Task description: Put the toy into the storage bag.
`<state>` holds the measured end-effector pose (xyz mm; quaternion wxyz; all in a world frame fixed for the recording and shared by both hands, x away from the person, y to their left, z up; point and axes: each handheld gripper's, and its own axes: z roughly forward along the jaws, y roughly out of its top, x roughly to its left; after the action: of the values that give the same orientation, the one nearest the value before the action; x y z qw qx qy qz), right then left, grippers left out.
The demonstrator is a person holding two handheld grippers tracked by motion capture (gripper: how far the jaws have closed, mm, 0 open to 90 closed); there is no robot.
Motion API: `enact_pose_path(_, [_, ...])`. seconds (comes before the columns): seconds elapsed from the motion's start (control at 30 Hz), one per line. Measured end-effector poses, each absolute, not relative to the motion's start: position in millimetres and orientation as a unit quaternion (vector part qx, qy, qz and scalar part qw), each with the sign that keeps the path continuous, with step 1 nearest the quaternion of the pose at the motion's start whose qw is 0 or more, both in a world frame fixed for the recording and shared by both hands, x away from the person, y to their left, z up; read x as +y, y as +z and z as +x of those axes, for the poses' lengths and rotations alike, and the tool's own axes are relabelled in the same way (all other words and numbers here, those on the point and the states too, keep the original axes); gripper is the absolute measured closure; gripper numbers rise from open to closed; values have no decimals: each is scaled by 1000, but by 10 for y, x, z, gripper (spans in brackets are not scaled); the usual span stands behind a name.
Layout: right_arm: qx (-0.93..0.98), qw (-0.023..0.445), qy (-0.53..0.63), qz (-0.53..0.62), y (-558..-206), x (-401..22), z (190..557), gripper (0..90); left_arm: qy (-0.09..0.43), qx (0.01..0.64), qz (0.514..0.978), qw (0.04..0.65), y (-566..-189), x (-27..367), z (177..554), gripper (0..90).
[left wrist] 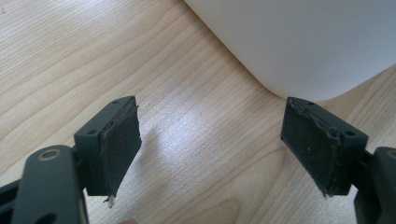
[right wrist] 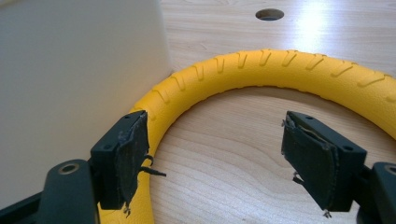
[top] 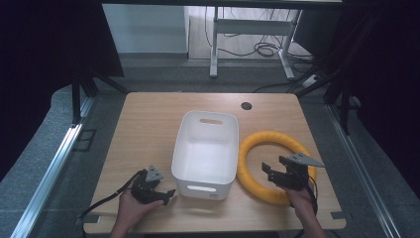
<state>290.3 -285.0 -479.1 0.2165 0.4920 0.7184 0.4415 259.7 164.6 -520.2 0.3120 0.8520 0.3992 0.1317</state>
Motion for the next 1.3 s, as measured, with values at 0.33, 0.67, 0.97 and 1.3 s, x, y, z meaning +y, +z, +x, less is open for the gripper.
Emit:
enact_pose_path(0.33, [737,201,445,468,-4805,-2908,2897,254,130,405,849,314,-5213,1637,2609,199])
enact_pose_path(0.67, [757,184,438,449,-4816,-2923,2885,284,132,403,849,317,-5181,1663,2604,199])
enact_pose_path(0.97, [767,173,441,433,-4765,-2913,2899,319,131,406,845,324,-5151,1673,2582,199])
enact_pose_path(1.3, [815,142,406,389,-4626,-2859,2905,336,126,406,844,327,-5156,1667,2594,199])
